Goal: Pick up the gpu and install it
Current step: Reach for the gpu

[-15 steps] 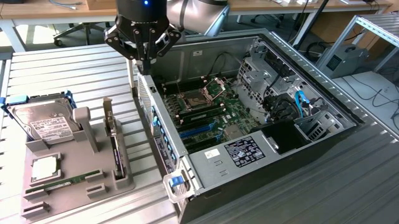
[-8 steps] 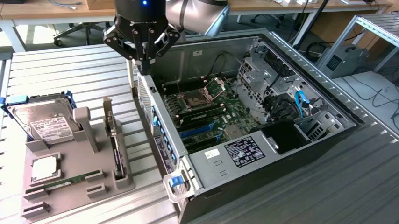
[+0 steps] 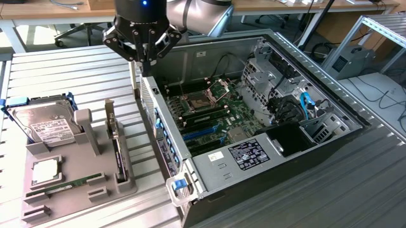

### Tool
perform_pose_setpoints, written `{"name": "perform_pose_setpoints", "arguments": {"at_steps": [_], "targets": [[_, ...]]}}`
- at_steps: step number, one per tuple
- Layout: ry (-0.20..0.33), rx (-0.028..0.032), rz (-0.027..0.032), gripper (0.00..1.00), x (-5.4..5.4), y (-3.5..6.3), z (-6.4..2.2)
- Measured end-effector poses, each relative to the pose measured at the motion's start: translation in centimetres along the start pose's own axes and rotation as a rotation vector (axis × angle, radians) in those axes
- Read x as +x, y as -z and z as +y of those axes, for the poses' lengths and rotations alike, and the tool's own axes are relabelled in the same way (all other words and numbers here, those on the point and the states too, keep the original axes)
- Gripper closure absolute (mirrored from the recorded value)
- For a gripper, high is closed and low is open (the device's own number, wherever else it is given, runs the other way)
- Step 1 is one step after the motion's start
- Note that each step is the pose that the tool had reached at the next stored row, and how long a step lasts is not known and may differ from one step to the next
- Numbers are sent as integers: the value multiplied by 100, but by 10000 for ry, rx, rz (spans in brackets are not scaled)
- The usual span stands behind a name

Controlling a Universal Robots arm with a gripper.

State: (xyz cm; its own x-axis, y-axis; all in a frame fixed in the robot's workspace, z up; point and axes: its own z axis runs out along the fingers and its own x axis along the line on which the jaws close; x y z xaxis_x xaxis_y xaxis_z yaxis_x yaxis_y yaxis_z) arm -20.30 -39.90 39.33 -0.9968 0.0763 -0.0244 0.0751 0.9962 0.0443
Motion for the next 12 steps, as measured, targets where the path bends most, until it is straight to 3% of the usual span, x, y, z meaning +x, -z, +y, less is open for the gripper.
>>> {"name": "perform_pose_setpoints", "arguments": {"at_steps": [12], "targets": [[0,0,-1,89,40,1,-3]]}}
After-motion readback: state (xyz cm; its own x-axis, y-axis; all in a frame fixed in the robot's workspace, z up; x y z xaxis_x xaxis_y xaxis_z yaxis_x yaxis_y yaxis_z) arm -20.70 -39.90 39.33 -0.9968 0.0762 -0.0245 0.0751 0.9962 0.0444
